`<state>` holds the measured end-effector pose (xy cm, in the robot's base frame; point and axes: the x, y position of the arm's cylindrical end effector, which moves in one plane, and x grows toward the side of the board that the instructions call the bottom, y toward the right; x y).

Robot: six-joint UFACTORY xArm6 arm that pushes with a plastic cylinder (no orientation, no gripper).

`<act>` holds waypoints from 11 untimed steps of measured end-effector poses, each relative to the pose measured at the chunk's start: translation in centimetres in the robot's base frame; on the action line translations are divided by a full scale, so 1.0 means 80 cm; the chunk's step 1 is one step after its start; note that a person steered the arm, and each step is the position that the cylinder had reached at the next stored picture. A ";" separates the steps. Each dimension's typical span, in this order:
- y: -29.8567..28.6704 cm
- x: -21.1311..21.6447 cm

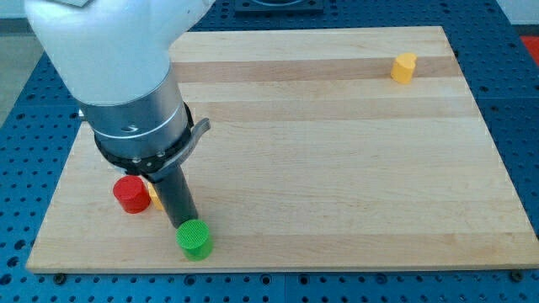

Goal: Push the red circle into yellow hexagon

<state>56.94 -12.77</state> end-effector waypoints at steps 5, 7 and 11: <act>-0.160 0.011; -0.158 -0.010; -0.056 -0.040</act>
